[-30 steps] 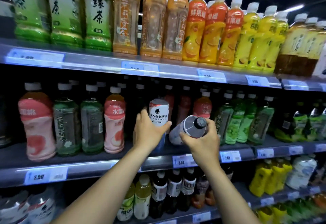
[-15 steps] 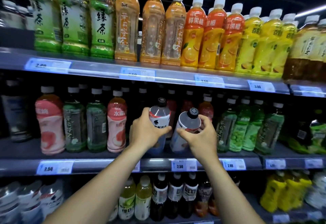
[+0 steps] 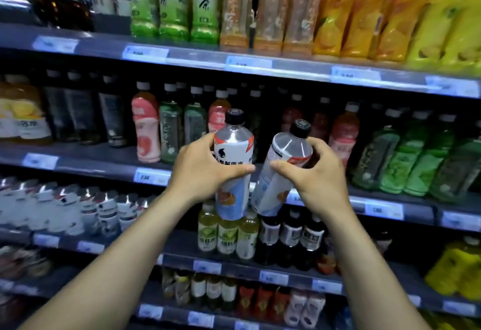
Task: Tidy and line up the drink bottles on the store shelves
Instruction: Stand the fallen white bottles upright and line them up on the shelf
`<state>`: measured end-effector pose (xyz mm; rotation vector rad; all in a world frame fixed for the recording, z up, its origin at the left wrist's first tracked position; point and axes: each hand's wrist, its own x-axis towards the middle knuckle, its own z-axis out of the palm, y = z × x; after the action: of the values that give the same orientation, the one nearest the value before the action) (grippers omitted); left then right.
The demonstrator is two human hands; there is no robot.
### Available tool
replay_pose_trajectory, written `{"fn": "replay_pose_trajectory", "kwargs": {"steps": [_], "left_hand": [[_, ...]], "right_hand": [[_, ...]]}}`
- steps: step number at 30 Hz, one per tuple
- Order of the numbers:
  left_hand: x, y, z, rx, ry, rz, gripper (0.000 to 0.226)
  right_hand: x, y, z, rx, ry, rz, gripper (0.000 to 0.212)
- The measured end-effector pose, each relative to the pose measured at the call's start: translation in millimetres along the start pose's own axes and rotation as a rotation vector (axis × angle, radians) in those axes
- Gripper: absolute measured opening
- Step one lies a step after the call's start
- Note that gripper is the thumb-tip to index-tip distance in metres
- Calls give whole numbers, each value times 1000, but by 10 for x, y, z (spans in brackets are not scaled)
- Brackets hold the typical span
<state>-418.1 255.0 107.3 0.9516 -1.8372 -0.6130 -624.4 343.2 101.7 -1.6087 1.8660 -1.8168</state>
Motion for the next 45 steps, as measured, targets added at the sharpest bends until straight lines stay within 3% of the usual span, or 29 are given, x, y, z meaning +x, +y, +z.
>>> {"fn": "replay_pose_trajectory", "kwargs": {"steps": [4,12,18,22,31,39,45], "left_hand": [[-328,-382,-233,25,-1,-90,52],[-513,-1579,-588,70,43,-294,50],[-553,-2485,-619,105,5,-383,54],[-523,-3032,-562,73,-68,-451,62],[-365,-3302,-292,12,-77,-438,57],[-232,-3287,-62,-36,8,-403,55],[-300,-3275,97,-21,76,-474,62]], "right_hand": [[-322,-33,418,-12,-116,21,42],[-742,371,1587,-161,-284,144,46],[-1071,633,2499,-232,-249,249,53],[-1252,747,3076,-274,-171,322,47],[-1240,942,3341,-348,-49,433,63],[-1158,1019,3479,-306,80,447,49],[-1165,1091,3529,-249,134,464,53]]}}
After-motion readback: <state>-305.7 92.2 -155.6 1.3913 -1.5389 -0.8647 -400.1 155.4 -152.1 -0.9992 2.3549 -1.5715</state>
